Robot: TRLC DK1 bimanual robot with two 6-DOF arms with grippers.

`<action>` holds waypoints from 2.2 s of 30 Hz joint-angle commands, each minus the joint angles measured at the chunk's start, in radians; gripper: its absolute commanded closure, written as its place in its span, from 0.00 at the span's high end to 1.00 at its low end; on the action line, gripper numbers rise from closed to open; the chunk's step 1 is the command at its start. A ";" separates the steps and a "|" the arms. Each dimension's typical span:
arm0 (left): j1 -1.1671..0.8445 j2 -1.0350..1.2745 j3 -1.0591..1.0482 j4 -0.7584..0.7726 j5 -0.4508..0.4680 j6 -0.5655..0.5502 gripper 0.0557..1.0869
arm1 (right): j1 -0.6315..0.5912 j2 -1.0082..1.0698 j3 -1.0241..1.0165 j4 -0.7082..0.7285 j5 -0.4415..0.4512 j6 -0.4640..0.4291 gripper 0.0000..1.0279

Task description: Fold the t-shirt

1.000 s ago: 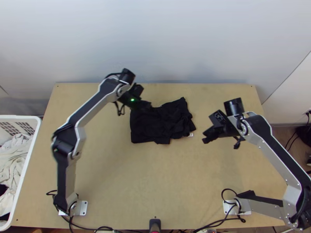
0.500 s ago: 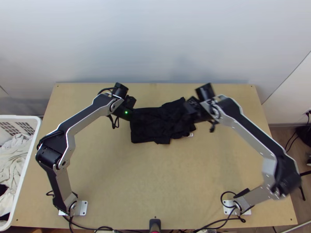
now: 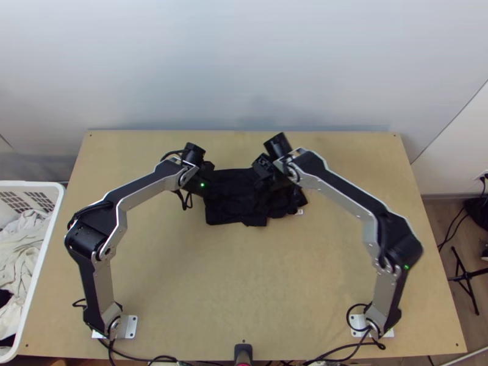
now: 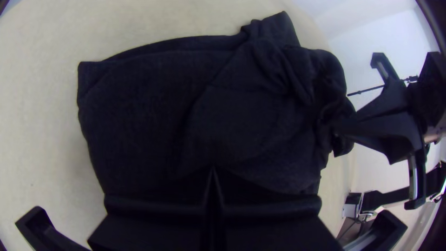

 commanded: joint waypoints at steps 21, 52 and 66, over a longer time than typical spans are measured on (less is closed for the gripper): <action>-0.040 0.009 -0.050 0.015 -0.051 0.018 0.04 | -0.227 -0.011 -0.145 0.083 0.083 -0.098 0.03; -0.063 -0.019 -0.063 0.004 -0.065 0.048 0.04 | -0.113 -0.209 -0.081 -0.020 0.072 -0.072 0.03; -0.066 -0.019 -0.066 0.004 -0.070 0.045 0.04 | -0.017 -0.017 -0.097 0.019 0.068 -0.059 0.03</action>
